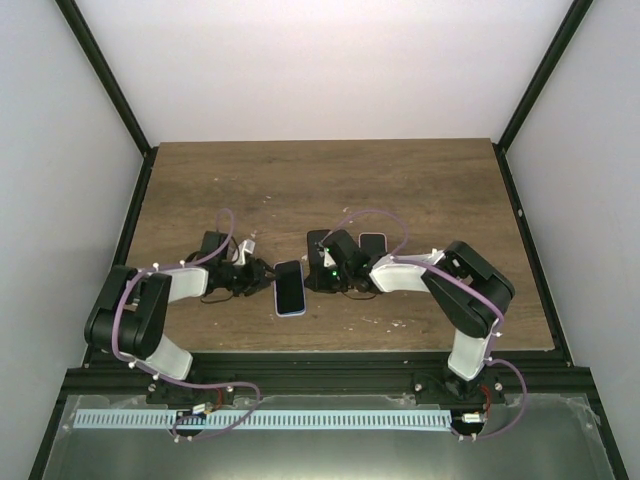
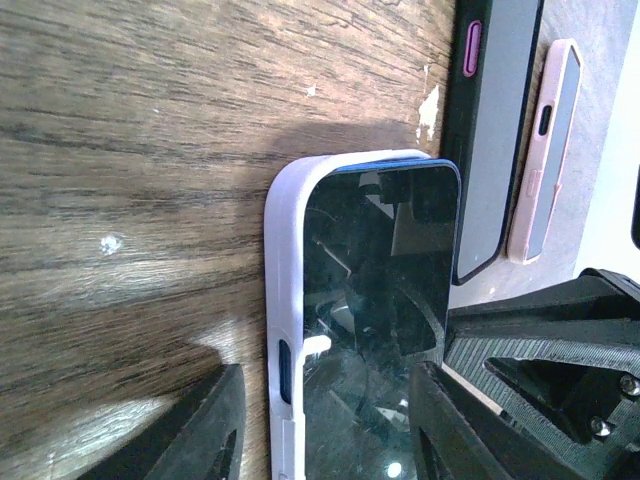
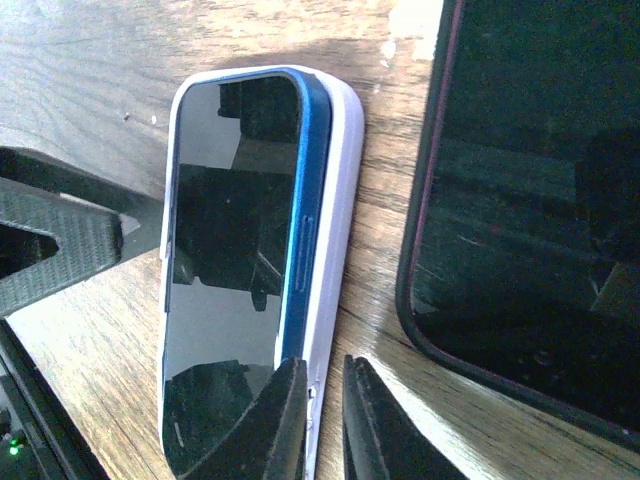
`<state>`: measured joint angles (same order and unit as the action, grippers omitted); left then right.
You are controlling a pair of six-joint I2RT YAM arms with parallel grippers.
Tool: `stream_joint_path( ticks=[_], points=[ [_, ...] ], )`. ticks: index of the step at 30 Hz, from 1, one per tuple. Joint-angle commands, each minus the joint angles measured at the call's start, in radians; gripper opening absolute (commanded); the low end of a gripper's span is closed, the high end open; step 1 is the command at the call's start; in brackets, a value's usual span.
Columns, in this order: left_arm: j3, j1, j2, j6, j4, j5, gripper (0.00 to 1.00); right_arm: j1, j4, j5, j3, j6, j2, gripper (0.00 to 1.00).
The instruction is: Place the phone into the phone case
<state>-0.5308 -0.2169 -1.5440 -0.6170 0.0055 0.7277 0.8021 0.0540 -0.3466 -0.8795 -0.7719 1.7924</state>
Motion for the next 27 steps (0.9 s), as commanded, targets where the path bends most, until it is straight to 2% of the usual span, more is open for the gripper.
stream_joint_path(
  ticks=[1, 7, 18, 27],
  points=[
    [0.01, -0.006, -0.033, 0.014, 0.018, -0.006, 0.45, 0.009, 0.03, -0.023, -0.012, 0.014, 0.013, 0.09],
    [0.029, -0.008, -0.036, -0.008, 0.05, 0.019, 0.4, 0.018, 0.056, -0.05, -0.017, 0.014, 0.032, 0.04],
    [0.061, -0.061, -0.046, -0.073, 0.124, 0.064, 0.36, 0.042, 0.032, -0.049, -0.041, 0.014, 0.069, 0.01],
    [0.078, -0.156, -0.009, -0.142, 0.158, 0.058, 0.33, 0.046, -0.041, 0.019, 0.051, 0.011, -0.08, 0.04]
  ],
)
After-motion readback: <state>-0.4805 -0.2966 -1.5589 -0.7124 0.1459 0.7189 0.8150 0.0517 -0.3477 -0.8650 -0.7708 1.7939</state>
